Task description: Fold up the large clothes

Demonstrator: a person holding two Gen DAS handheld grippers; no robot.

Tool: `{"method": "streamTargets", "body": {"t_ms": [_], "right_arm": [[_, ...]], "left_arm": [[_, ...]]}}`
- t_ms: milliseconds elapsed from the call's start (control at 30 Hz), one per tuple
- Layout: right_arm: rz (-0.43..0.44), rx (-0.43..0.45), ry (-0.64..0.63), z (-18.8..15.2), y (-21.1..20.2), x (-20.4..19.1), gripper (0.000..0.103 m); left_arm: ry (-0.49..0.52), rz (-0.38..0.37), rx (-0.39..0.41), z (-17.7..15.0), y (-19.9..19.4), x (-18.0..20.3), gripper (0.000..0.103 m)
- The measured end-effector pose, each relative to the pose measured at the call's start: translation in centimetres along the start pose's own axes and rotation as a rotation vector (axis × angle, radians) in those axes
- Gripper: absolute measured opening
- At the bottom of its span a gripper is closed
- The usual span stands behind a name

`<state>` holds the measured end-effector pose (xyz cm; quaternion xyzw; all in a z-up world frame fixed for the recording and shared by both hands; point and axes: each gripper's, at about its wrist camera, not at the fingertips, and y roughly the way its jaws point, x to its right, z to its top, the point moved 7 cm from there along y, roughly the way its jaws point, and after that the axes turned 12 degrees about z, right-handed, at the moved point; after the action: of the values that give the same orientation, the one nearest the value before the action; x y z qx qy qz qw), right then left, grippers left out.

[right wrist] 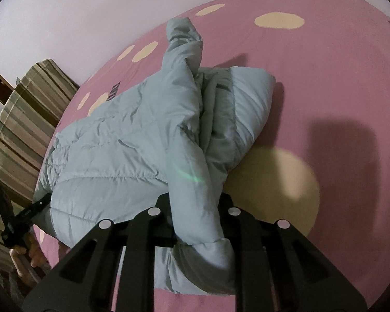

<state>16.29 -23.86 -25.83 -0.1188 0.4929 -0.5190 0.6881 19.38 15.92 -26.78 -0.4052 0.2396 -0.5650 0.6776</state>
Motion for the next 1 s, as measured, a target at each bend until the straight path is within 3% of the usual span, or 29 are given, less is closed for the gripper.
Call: {"method": "streamTargets", "body": {"t_ms": [200,433,667,733,900,1000], "right_arm": [[-0.007,-0.01,-0.017,-2.3,-0.6,-1.1,0.017],[-0.026,-0.009,-0.03,-2.2,0.0,-1.4,0.02],[-0.095,0.005,-0.08,-2.6,-0.4,-2.0,0.034],[-0.119,0.017,-0.097,-2.6,-0.9,-2.1,0.039],[-0.176,0.072,-0.117,-2.0,-3.2,-2.4,0.049],[-0.221,0.137,-0.13,-1.3,-5.4,-2.8,0.05]], "left_arm": [[-0.012,-0.001,-0.014,-2.2,-0.9,-1.5,0.012],[-0.012,0.012,-0.011,-2.3,-0.5,-1.4,0.013],[-0.017,0.027,-0.023,-2.4,-0.6,-1.7,0.02],[-0.022,0.034,-0.026,-2.4,-0.8,-1.8,0.024],[-0.023,0.048,-0.026,-2.5,-1.8,-2.2,0.046],[-0.038,0.042,-0.014,-2.1,-2.8,-2.7,0.054]]}}
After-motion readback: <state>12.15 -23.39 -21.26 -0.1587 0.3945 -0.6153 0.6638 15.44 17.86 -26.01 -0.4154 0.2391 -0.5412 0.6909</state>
